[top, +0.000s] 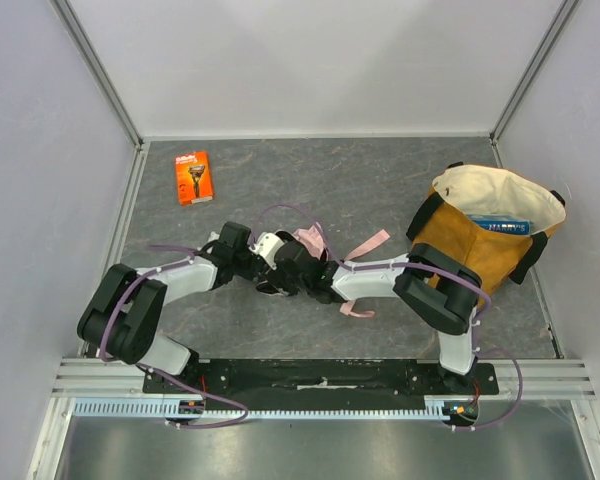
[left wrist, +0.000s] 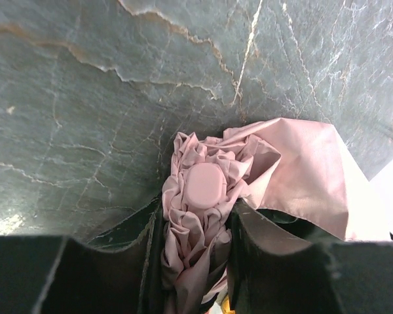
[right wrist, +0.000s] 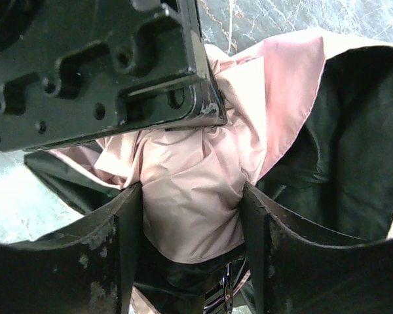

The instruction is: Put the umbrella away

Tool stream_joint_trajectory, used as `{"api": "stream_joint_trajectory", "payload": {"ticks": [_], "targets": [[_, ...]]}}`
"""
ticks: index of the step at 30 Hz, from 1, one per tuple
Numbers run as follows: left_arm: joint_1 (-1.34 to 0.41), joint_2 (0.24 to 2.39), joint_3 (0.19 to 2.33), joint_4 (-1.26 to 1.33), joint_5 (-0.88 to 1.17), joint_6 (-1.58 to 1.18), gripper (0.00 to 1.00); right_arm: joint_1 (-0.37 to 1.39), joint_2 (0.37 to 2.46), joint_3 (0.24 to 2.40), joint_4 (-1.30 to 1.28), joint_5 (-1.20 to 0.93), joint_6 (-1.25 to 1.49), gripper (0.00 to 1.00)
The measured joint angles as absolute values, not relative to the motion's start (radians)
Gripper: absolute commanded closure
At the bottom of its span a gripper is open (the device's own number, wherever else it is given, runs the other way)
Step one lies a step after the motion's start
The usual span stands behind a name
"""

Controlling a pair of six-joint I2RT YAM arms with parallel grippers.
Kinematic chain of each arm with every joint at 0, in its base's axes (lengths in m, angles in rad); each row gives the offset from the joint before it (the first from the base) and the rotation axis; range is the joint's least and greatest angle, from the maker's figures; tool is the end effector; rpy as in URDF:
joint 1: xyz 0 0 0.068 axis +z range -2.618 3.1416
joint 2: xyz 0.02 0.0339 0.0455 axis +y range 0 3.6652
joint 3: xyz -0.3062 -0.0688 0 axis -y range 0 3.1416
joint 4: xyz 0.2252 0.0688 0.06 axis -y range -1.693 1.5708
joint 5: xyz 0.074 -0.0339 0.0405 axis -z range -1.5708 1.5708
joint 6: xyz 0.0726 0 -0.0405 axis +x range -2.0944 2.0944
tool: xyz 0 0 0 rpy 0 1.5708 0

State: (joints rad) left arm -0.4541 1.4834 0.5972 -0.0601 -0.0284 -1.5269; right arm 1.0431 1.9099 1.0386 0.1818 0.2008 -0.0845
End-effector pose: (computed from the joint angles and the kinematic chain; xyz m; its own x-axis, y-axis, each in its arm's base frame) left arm 0.2416 -0.1156 0.1631 -0.4551 -0.8891 -0.0487 -0.7098 0.3953 -0.5831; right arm 0.2264 0.3597 0.1762 -0.2543 -0.6005 -0.7581 -0.7934 0.5778 -0.1915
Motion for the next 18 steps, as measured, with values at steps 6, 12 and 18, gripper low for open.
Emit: {"api": "stream_joint_trajectory", "payload": {"ticks": [6,12,18], "targets": [[-0.414,1.481,0.603,-0.067,-0.02,-1.47,0.98,1.052,1.973,1.108,0.171,0.246,-0.082,0.41],[-0.389,1.499,0.629,-0.088,-0.013,-1.422,0.98,1.055,2.018,1.157,0.152,0.264,-0.046,0.65],[-0.383,1.523,0.65,-0.081,0.004,-1.383,0.98,1.058,2.029,1.164,0.15,0.281,-0.062,0.94]]}}
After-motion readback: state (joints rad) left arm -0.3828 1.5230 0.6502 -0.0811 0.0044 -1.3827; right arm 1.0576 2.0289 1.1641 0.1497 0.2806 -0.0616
